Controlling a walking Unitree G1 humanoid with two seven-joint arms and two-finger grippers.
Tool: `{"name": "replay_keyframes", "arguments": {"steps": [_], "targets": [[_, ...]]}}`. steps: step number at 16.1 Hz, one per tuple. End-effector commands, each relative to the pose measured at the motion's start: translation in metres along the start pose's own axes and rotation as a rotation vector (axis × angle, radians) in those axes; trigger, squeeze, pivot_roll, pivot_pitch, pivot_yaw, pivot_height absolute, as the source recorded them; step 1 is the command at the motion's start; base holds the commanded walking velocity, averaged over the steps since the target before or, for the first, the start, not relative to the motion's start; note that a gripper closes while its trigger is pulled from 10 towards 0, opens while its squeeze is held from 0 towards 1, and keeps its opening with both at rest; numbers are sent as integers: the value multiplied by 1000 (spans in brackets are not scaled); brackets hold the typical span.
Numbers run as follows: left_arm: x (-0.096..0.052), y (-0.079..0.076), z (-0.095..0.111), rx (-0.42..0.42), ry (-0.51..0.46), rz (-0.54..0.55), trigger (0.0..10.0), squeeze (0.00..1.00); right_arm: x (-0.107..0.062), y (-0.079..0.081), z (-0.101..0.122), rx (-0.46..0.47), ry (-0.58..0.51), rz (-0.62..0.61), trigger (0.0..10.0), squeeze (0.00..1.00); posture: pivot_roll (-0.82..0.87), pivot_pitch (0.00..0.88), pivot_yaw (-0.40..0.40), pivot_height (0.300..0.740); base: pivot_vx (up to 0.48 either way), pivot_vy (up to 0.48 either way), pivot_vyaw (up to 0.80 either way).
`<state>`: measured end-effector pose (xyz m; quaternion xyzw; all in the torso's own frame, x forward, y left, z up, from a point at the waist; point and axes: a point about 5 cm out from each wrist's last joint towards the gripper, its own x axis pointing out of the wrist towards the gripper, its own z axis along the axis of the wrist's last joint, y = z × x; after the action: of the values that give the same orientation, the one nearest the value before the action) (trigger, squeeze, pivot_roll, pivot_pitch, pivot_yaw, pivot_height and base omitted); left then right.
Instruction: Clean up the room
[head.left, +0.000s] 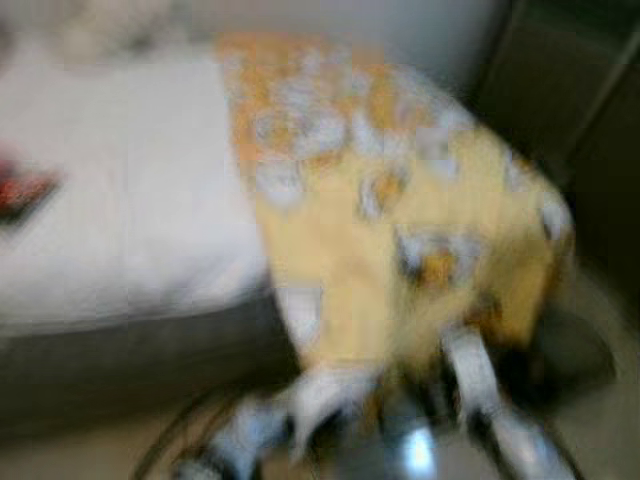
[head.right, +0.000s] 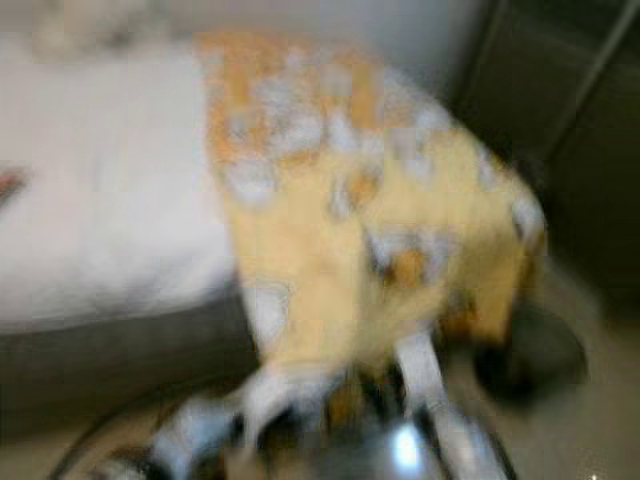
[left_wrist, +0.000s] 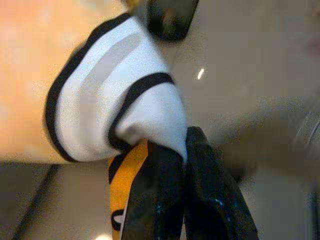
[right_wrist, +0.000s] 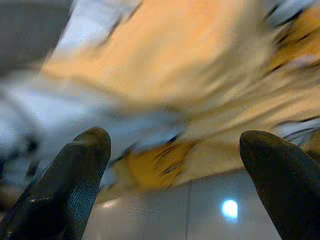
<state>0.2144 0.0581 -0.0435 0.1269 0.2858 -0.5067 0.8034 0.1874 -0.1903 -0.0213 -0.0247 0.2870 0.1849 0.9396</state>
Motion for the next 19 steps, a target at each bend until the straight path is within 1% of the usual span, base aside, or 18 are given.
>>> {"name": "replay_keyframes", "arguments": {"steps": [1,3,4,6,7,8,9,10,12,13,14,15,16,17,18,19], "targets": [[1,-11,-9,-24,38,-54,10000,0,8,-3,22,-28,-61,15,10000,0,-41,0,-77,740,0,0,0],[5,-13,-6,-42,40,-65,10000,0,7,-3,21,-29,-59,18,10000,0,-44,0,-77,740,0,0,0],[6,-13,-6,-37,53,-58,10000,0,7,-3,21,-30,-57,19,10000,0,-44,0,-77,740,0,0,0],[3,-8,-12,12,111,-2,10000,0,6,-3,21,-32,-54,12,10000,0,-51,0,-76,740,0,0,0],[1,-6,-14,16,122,12,10000,0,6,-3,21,-32,-53,12,10000,0,-55,0,-76,740,0,0,0],[-2,-2,-18,6,138,43,10000,357,5,-2,20,-33,-53,11,10000,0,-55,0,-75,740,0,0,0],[-7,5,-22,-32,147,83,10000,1000,5,-2,20,-34,-54,7,10000,0,-55,0,-75,740,0,0,0],[-9,8,-23,-41,141,99,10000,1000,5,-2,20,-33,-58,7,10000,0,-53,0,-72,740,0,0,0],[-20,19,-27,-49,118,157,10000,1000,6,0,22,-14,-79,-5,10000,0,-36,0,-63,740,0,0,0],[-38,41,-25,-65,18,285,10000,1000,8,-1,30,2,-125,-38,10000,0,-13,0,-54,740,0,0,0],[-56,65,-12,-120,-118,438,10000,1000,10,-6,39,29,-169,-77,10000,0,22,0,-58,740,0,0,0],[-73,87,3,-134,-241,572,10000,1000,13,-10,48,62,-207,-102,10000,0,43,0,-61,740,0,0,0],[-88,103,21,-118,-344,691,10000,1000,19,-16,60,92,-247,-147,10000,0,86,0,-70,740,0,0,0],[-104,117,37,-105,-432,805,10000,1000,25,-23,72,122,-283,-194,10000,0,96,0,-72,740,0,0,0],[-116,129,48,-129,-478,933,10000,1000,31,-26,86,130,-315,-207,10000,0,107,0,-67,740,0,0,0],[-128,137,60,-193,-564,1041,10000,898,34,-28,101,154,-372,-220,10000,0,113,0,-66,740,0,0,638]]}}
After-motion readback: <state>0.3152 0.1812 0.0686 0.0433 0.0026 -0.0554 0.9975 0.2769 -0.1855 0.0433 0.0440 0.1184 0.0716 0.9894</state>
